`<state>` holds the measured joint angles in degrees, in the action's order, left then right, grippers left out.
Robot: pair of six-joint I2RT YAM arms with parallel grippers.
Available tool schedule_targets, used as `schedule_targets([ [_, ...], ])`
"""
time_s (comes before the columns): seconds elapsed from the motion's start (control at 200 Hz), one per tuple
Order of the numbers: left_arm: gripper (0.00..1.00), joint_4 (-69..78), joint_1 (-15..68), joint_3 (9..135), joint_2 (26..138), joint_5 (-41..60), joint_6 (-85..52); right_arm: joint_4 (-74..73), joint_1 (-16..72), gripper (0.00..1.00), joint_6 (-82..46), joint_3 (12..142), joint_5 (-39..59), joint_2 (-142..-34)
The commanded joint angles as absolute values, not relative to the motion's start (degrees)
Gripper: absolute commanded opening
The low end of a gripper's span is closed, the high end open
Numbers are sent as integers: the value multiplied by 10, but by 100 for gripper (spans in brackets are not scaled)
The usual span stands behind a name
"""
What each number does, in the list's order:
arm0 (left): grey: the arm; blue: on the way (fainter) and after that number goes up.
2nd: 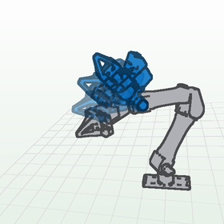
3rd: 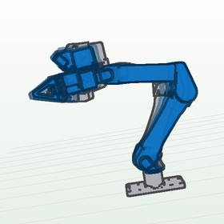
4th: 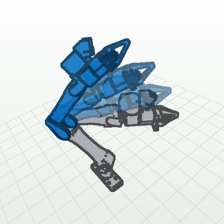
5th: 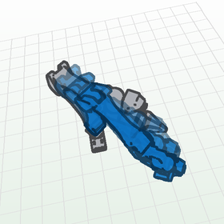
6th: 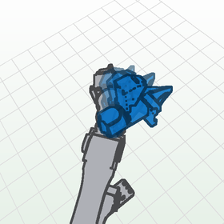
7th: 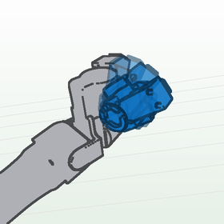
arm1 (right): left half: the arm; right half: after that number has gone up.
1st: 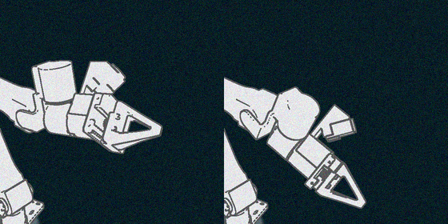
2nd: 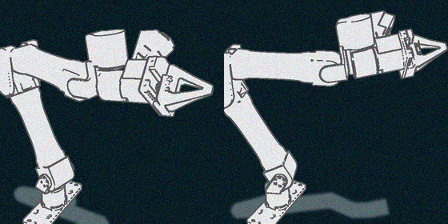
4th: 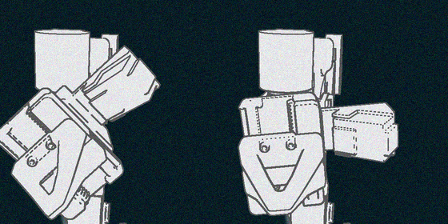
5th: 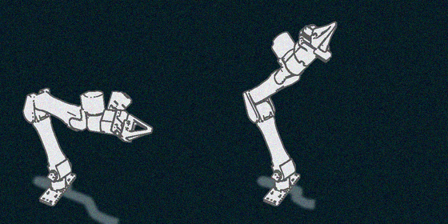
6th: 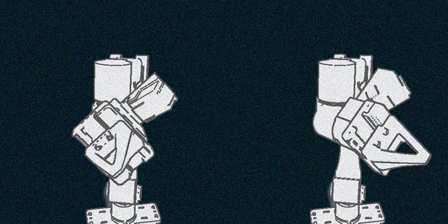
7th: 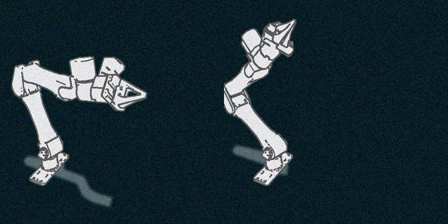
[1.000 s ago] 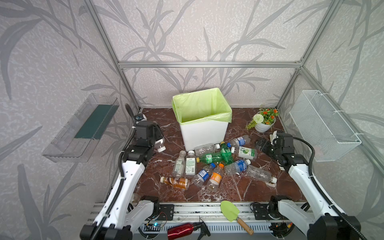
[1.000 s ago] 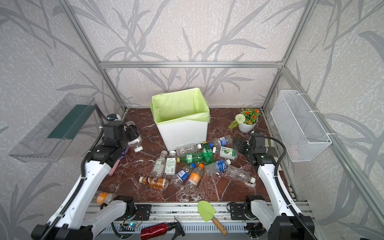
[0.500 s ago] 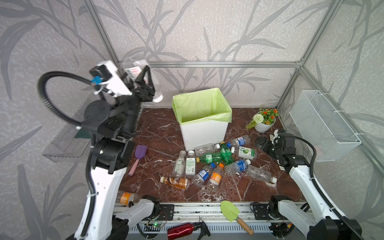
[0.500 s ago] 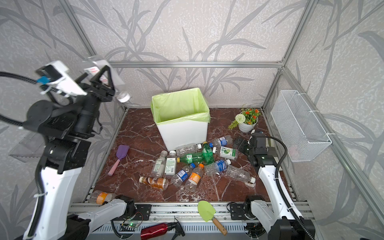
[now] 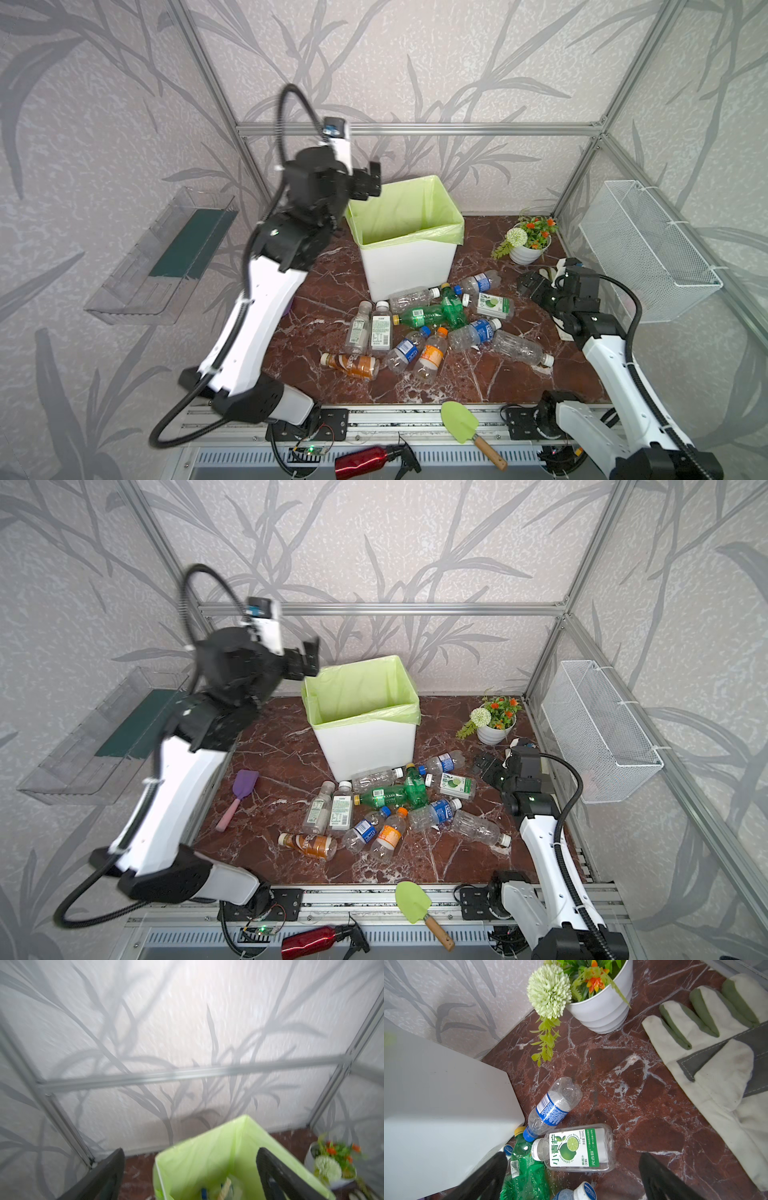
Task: Throw the plastic bottles in the bin
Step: 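Lift the red-labelled bottle over the bin and open the left gripper, then lower the left gripper beside the bin while the right gripper descends to bottles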
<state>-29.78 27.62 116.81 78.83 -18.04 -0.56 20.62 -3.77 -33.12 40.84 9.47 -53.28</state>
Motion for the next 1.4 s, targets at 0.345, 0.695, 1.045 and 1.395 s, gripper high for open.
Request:
schedule_targets([
  [0.345, 99, -288, 274, 795, 538, -444, -150, 170, -60, 99, -322, 403, 132, -558],
  [0.695, 99, -299, 149, 569, 521, -275, -302, 249, -43, 100, -284, 432, 145, -537],
  [1.045, 99, -263, 198, 553, 509, -287, -188, 533, 0, 99, -630, 446, 42, -449],
  [1.395, 99, -214, 221, 525, 519, -297, -159, 664, 2, 99, -742, 429, 99, -451],
])
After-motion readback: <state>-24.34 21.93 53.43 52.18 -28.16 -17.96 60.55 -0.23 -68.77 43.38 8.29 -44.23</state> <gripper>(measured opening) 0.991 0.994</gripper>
